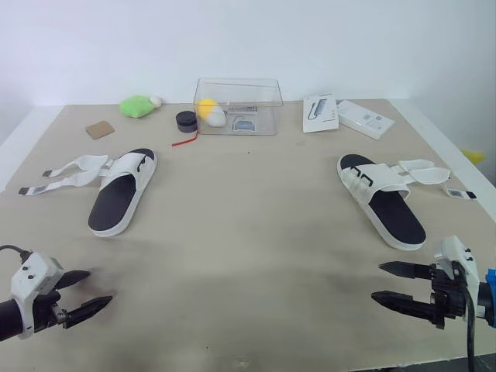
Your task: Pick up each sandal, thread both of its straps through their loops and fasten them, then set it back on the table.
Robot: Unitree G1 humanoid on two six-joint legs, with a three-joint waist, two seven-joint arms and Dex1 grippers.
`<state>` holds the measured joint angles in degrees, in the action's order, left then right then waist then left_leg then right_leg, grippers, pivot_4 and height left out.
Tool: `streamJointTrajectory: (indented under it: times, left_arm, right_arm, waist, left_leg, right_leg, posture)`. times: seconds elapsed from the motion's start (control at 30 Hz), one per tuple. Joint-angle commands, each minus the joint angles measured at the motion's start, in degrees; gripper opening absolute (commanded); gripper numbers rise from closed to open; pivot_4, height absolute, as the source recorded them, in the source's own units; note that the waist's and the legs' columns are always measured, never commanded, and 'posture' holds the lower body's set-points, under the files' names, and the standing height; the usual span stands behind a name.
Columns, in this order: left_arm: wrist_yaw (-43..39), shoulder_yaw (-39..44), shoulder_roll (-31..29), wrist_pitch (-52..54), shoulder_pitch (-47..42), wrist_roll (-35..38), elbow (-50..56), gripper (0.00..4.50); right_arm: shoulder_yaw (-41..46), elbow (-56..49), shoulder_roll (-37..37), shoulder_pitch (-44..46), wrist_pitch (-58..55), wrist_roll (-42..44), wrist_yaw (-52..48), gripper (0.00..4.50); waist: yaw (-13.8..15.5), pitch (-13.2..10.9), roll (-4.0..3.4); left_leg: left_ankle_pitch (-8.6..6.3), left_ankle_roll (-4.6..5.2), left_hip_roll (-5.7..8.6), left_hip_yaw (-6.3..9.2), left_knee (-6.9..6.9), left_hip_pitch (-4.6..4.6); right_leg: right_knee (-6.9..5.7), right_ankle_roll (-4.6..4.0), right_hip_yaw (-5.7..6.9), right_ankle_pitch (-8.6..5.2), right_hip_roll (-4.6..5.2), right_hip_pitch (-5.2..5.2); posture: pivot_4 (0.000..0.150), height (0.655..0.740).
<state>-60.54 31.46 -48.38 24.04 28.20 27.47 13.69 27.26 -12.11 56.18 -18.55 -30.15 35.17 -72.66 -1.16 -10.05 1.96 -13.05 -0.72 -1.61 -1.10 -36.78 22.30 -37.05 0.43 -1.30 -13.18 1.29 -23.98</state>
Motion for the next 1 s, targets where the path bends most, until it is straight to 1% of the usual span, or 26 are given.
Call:
streamJointTrajectory:
  times: [0.03, 0.17, 0.6, 0.7, 0.77, 0.87, 0.93, 1.0]
  left_arm:
    - [-0.48, 1.43, -0.54, 1.30, -0.16, 1.17, 0.00, 4.45]
    - [-0.40, 1.18, -0.50, 3.28, -1.90, 2.96, 0.47, 4.45]
    - [-1.06, 1.59, -1.09, 4.58, -1.59, 2.95, 1.15, 4.45]
    - [-1.00, 1.58, -1.19, 5.15, -1.77, 3.24, 1.80, 4.45]
    - [-0.87, 1.68, -1.05, 5.98, -2.32, 4.13, 2.53, 4.45]
    - [1.26, 1.66, -0.27, 9.96, -6.41, 9.09, 5.99, 4.45]
    - [4.08, 0.06, 0.45, 13.68, -11.49, 13.52, 9.41, 4.45]
    - [7.48, -3.07, 1.72, 16.46, -18.01, 16.57, 11.52, 4.45]
  right_arm:
    - [0.62, -0.29, 0.02, 0.53, 0.04, 0.34, -0.26, 4.50]
    - [0.11, 0.22, 1.01, 1.15, -1.87, 0.70, -0.45, 4.50]
    - [0.32, -0.17, 0.55, 2.30, -3.14, 1.03, -0.31, 4.50]
    - [0.40, -0.86, 0.45, 3.09, -3.75, 2.00, -0.33, 4.50]
    - [1.36, -1.58, 0.08, 4.62, -6.00, 4.83, -0.02, 4.50]
    - [2.97, -1.72, -0.40, 9.35, -10.74, 10.49, 2.23, 4.50]
    - [3.57, -0.97, -1.07, 14.18, -13.23, 13.51, 5.33, 4.50]
    - [3.60, -0.08, -2.22, 19.35, -14.24, 14.54, 9.73, 4.50]
  waist:
    - [0.00, 0.00, 0.00]
    - [0.00, 0.00, 0.00]
    - [0.01, 0.01, 0.01]
    - [0.01, 0.01, 0.01]
    - [0.00, 0.01, 0.01]
    - [0.00, -0.01, 0.02]
    - [0.03, -0.02, 0.03]
    - [0.10, -0.04, -0.01]
  left_leg:
    - [0.00, 0.00, 0.00, 0.00, 0.00, 0.00]
    - [0.00, 0.00, 0.00, 0.01, -0.01, 0.00]
    - [0.00, 0.00, 0.00, -0.01, -0.01, 0.01]
    - [0.00, 0.00, 0.01, -0.01, -0.01, 0.01]
    - [0.00, 0.00, 0.00, -0.01, -0.01, 0.00]
    - [0.00, 0.00, 0.00, 0.00, -0.01, 0.01]
    - [0.00, 0.00, 0.00, 0.02, -0.09, 0.03]
    - [0.00, 0.01, 0.00, 0.08, -0.24, 0.06]
  right_leg:
    - [0.00, 0.00, 0.00, 0.00, 0.00, 0.00]
    - [0.00, 0.01, 0.00, 0.00, 0.00, 0.00]
    - [0.00, 0.01, -0.01, 0.01, 0.00, 0.00]
    - [0.00, 0.01, -0.02, 0.01, 0.00, 0.00]
    - [0.00, 0.01, -0.02, 0.01, 0.00, 0.00]
    - [-0.01, 0.02, -0.02, 0.01, -0.01, 0.00]
    - [-0.03, 0.05, -0.01, 0.06, -0.01, 0.01]
    - [-0.05, 0.10, 0.00, 0.13, -0.03, 0.08]
  posture:
    - [0.150, 0.7400]
    - [0.150, 0.7400]
    - [0.150, 0.7400]
    - [0.150, 0.7400]
    - [0.150, 0.7400]
    - [0.150, 0.7400]
    - [0.150, 0.7400]
    - [0.150, 0.7400]
